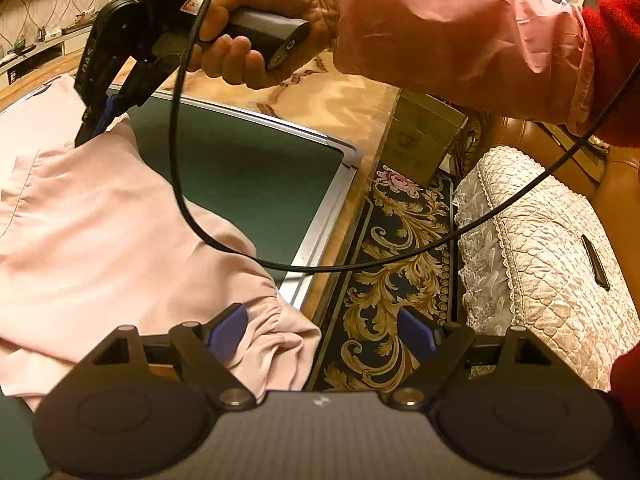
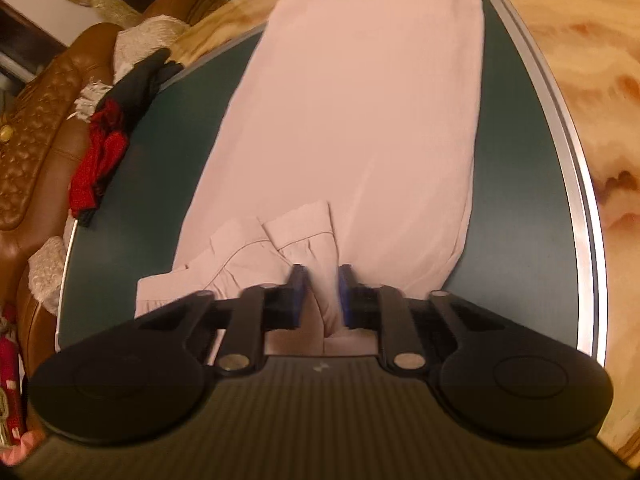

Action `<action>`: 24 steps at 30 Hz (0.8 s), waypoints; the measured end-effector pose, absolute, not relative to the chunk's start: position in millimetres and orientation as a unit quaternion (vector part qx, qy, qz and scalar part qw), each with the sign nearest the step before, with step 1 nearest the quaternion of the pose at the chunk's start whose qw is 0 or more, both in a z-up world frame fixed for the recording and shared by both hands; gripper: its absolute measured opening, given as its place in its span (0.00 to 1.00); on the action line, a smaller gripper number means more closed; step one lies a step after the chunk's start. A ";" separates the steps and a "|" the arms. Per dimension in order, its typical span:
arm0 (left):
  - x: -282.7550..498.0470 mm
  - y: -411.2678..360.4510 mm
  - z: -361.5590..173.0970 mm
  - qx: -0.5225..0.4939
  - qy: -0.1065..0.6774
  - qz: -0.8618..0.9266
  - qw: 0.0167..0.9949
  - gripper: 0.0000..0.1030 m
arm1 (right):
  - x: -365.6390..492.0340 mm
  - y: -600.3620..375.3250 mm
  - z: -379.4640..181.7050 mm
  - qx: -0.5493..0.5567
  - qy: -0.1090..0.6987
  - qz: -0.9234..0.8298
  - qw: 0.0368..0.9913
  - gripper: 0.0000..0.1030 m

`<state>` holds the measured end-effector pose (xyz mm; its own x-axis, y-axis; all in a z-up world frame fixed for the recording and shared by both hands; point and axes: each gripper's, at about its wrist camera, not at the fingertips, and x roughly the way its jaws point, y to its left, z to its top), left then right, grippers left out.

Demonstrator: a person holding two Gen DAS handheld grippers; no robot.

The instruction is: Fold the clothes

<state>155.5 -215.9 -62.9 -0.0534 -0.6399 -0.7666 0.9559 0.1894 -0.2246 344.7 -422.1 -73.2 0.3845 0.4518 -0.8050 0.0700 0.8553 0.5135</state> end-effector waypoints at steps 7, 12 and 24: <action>158.4 -211.5 -63.1 0.190 0.400 -0.602 0.665 0.84 | 341.7 -423.7 -72.3 0.215 0.522 0.072 0.823 0.02; 161.1 -209.1 -62.4 0.190 0.403 -0.599 0.666 0.84 | 356.0 -413.5 -66.0 0.177 0.504 0.054 0.844 0.02; 172.3 -180.5 -45.5 0.167 0.394 -0.562 0.708 0.84 | 351.0 -406.8 -58.8 0.157 0.491 0.056 0.855 0.28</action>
<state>172.3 -180.5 -45.5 0.0582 -0.6633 -0.7461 0.9270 0.3133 -0.2062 351.0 -406.8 -58.8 0.5117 0.2503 -0.8219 0.0579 0.9444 0.3237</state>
